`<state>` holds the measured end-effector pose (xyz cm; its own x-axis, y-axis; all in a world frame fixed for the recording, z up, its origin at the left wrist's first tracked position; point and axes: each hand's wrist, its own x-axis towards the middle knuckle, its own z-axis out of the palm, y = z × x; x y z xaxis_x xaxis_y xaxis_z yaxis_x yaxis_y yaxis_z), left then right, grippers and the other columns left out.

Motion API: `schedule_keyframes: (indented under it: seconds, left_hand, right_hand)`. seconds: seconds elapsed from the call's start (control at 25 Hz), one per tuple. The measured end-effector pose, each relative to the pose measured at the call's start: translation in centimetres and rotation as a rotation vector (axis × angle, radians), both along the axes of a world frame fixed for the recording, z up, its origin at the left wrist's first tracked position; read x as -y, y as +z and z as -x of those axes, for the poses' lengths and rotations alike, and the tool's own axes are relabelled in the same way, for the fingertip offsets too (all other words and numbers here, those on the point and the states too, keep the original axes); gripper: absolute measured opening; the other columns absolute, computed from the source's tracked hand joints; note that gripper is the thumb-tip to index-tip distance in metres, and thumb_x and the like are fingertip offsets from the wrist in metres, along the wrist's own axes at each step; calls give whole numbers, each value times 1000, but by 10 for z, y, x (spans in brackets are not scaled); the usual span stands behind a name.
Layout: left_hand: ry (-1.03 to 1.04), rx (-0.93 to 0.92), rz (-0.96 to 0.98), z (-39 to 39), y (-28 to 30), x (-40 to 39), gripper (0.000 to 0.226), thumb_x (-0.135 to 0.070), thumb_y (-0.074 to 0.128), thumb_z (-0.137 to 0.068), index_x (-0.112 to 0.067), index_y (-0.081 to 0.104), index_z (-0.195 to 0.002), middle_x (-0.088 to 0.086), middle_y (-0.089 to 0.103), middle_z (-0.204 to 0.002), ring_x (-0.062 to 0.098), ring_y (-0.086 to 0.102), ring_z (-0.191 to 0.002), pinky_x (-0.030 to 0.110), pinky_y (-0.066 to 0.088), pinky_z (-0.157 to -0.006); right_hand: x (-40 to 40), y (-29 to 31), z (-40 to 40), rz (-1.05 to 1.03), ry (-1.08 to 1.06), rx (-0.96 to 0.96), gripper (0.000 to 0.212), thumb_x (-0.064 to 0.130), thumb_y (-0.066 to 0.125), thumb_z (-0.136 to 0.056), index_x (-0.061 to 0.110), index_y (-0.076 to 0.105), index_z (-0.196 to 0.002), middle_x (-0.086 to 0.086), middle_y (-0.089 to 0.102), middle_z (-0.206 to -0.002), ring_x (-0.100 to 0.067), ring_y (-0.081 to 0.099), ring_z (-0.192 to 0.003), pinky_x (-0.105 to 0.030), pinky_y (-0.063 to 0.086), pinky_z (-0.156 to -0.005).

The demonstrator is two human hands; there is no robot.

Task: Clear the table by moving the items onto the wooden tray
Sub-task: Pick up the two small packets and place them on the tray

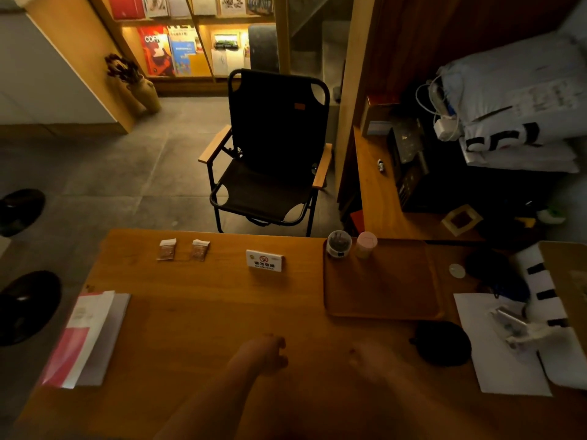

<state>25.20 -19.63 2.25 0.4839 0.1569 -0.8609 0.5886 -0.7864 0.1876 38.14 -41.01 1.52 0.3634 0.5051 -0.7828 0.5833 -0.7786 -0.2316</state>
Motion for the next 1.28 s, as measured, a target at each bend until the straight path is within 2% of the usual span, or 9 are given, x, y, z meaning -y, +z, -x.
schedule_keyframes:
  seconds: [0.32,0.44,0.64,0.88,1.04,1.16,1.28]
  left_hand:
    - [-145,43,6,70,19,-30,49,-40,47,-98,-23,38,-144,7,42,-144,27,56,-113,38,49,-89]
    - [-184,54,-13,95,20,-42,49,-40,47,-99,-22,38,-144,7,42,-144,27,54,-116,39,49,-92]
    - [-212,47,10,124,21,-58,50,-41,46,-99,-22,37,-144,8,41,-145,28,53,-118,38,47,-89]
    - [-85,73,-6,155,29,-77,50,-43,47,-98,-22,39,-143,7,47,-141,26,56,-112,35,47,-82]
    - [130,99,11,174,31,-85,50,-42,51,-97,-22,42,-141,8,55,-133,25,60,-106,34,50,-81]
    - [253,127,3,183,31,-88,48,-40,51,-96,-21,44,-139,7,56,-131,21,60,-101,33,52,-83]
    - [347,159,17,189,32,-89,47,-40,53,-96,-22,45,-138,7,54,-133,21,58,-106,35,52,-89]
  right_hand:
    - [-31,14,76,-13,-23,10,45,29,45,-101,18,42,-145,-8,41,-152,-25,38,-140,-37,34,-114]
    - [-42,19,104,-8,-35,-5,46,30,44,-101,17,42,-145,-8,39,-153,-24,39,-140,-36,34,-113]
    - [-64,27,131,16,4,-46,49,30,47,-100,15,39,-147,-10,39,-153,-26,40,-138,-38,37,-111]
    - [-80,34,141,58,82,-73,48,30,46,-101,17,38,-147,-11,44,-148,-26,51,-127,-38,44,-105]
    - [-90,36,135,18,100,-88,47,27,47,-101,17,39,-146,-11,47,-144,-20,56,-113,-32,48,-93]
    - [-96,39,129,-1,173,-51,47,29,49,-100,17,41,-145,-9,44,-148,-25,48,-130,-37,44,-104]
    - [-106,43,126,-33,217,-13,47,32,50,-99,18,44,-144,-10,45,-148,-26,45,-134,-38,41,-108]
